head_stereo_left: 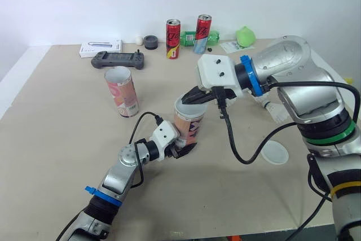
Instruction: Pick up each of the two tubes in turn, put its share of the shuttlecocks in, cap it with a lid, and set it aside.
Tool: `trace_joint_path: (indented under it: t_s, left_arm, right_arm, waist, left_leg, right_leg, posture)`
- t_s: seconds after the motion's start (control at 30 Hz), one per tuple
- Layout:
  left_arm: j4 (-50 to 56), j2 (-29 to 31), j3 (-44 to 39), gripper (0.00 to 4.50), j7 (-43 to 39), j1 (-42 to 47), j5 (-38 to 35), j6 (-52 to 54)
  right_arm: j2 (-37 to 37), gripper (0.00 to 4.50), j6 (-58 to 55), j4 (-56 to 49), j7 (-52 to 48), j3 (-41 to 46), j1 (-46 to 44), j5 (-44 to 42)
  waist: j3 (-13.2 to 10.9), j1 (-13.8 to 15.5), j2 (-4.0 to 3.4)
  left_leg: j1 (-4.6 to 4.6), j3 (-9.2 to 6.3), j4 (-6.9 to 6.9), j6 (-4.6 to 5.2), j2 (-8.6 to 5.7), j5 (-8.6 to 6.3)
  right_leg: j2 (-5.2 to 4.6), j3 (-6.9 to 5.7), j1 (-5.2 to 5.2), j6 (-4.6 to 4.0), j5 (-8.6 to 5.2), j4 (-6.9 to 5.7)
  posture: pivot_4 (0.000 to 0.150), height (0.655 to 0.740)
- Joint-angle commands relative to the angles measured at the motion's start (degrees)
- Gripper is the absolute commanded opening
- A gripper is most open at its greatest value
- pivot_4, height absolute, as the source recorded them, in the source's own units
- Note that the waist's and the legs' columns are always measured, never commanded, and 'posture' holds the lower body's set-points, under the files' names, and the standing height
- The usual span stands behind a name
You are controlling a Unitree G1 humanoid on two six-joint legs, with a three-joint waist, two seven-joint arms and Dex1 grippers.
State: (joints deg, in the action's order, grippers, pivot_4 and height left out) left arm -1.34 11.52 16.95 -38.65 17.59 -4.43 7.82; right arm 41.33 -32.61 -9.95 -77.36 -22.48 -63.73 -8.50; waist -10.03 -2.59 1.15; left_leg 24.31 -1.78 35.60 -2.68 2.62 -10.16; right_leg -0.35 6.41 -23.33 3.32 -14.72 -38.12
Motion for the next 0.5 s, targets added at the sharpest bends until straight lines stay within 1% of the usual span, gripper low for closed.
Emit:
trace_joint_path:
  t_s: [0.03, 0.5]
  left_arm:
    - [-0.48, -0.40, 0.65, 3.74, 0.37, -0.30, 0.37, 0.23]
    - [0.17, -0.33, 0.80, 3.74, 0.34, -0.34, 0.38, 0.54]
  right_arm:
    - [-0.55, 0.04, 0.27, -0.30, -0.04, 0.46, -0.36, -0.11]
    - [-3.21, 0.04, 1.40, 1.54, 0.14, -1.06, 0.46, 1.32]
  waist:
    - [0.00, 0.00, 0.00]
    - [0.00, -0.01, 0.00]
  left_leg:
    - [0.00, 0.00, 0.00, 0.00, 0.00, 0.00]
    - [0.00, 0.00, 0.00, 0.00, 0.00, 0.00]
  right_leg:
    - [0.00, 0.00, 0.00, 0.00, 0.00, 0.00]
    - [0.00, -0.01, 0.01, 0.00, 0.00, 0.00]
  posture:
    - [0.150, 0.7400]
    - [0.150, 0.7400]
